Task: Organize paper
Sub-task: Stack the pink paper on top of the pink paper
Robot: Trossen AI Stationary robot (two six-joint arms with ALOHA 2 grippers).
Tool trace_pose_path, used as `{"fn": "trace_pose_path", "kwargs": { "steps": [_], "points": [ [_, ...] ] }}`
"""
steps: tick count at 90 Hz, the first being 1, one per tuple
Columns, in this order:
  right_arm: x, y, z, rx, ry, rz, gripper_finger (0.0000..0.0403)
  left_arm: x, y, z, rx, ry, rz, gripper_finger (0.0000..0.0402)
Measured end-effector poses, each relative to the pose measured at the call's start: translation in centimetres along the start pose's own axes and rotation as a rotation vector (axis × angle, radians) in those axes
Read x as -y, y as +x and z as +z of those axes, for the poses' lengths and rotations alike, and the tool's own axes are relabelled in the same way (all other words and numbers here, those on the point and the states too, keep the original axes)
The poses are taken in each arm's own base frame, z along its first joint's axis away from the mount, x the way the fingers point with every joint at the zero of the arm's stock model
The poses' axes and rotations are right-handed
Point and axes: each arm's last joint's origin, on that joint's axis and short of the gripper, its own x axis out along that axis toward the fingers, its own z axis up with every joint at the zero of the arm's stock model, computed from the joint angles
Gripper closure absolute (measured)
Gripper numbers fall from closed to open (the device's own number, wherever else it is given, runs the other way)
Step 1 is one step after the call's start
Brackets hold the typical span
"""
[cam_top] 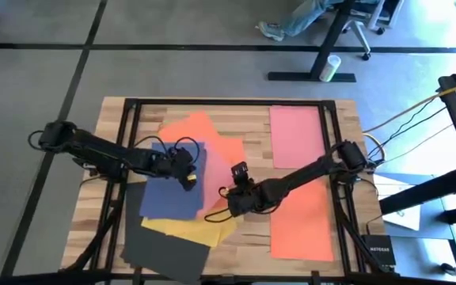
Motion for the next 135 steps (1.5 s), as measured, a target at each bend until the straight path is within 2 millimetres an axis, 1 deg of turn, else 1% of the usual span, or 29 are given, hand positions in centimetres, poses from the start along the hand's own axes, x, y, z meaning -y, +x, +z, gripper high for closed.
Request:
{"fn": "trace_pose_path", "kwargs": {
  "steps": [9, 26, 40, 54, 78, 87, 98, 114, 127, 135],
  "points": [
    [2.1, -0.9, -0.5, -0.012, 0.047, -0.017, 0.0403, -0.1, 0.1, -0.4, -0.017, -0.006, 0.012, 0.0402],
    [5.6, -2.3, -2.7, -0.062, 0.118, -0.032, 0.0403, -0.1, 0.2, -1.0, -0.022, -0.024, 0.009, 0.0402],
    [7.9, -2.7, -4.7, -0.132, 0.152, -0.062, 0.0403, 0.0, 0.2, -1.5, -0.029, -0.035, 0.014, 0.0402],
    [10.1, -2.9, -6.8, -0.205, 0.236, -0.081, 0.0403, 0.1, 0.2, -1.6, -0.028, -0.035, 0.009, 0.0402],
    [12.3, -2.3, -10.3, -0.384, 0.343, -0.116, 0.0403, 0.1, 0.2, -1.6, -0.028, -0.046, 0.011, 0.0402],
    [13.2, -2.5, -11.7, -0.442, 0.404, -0.135, 0.0403, 0.1, 0.2, -1.6, -0.029, -0.052, 0.012, 0.0402],
    [14.3, -3.1, -13.5, -0.504, 0.494, -0.16, 0.0403, 0.1, 0.2, -1.6, -0.03, -0.052, 0.013, 0.0402],
    [15.6, -4.5, -16.0, -0.57, 0.612, -0.194, 0.0403, 0.1, 0.2, -1.6, -0.031, -0.052, 0.013, 0.0402],
    [16.0, -5.2, -17.5, -0.641, 0.69, -0.213, 0.0403, 0.1, 0.2, -1.6, -0.031, -0.057, 0.013, 0.0402],
    [15.9, -5.4, -18.2, -0.655, 0.731, -0.175, 0.0403, 0.1, 0.2, -1.6, -0.031, -0.059, 0.013, 0.0402]
  ]
}}
